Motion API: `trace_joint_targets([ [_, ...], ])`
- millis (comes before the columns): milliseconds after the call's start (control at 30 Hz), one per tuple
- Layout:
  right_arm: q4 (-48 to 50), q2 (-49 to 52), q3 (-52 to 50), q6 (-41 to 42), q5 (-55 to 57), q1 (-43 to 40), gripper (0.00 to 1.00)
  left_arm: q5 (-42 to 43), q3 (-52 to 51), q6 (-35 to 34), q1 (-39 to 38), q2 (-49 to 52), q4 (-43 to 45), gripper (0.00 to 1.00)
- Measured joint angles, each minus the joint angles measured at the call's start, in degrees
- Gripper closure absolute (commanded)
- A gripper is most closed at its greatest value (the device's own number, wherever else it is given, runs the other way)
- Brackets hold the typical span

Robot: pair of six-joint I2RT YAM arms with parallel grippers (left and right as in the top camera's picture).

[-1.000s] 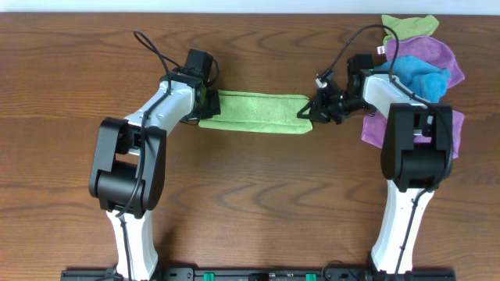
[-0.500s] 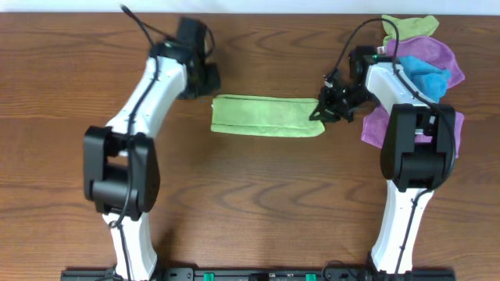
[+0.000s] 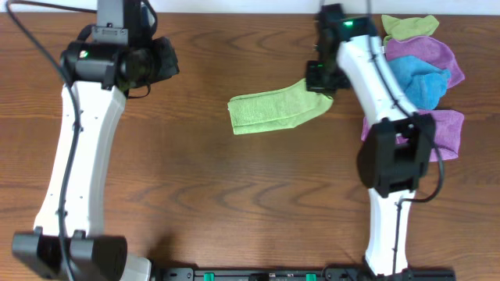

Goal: Fold the cloth

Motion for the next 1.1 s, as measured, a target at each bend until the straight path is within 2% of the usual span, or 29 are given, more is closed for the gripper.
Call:
trace_joint_targets([
  [233,3.98,-0.17,0.09,0.85,7.91,11.37,0.98,0.02,0.00,-0.02,0.00,-9.11,-2.51,0.94],
  [533,5.53,0.61,0.09,1.03,9.99,14.60,0.98,0.00,0.00,-0.02,0.00,-18.80,-7.15,0.94],
  [1100,6.73,6.47,0.09,-1.62,9.62,22.29,0.98,0.02,0.00,-0.02,0.00,-20.74,-10.95,0.93],
])
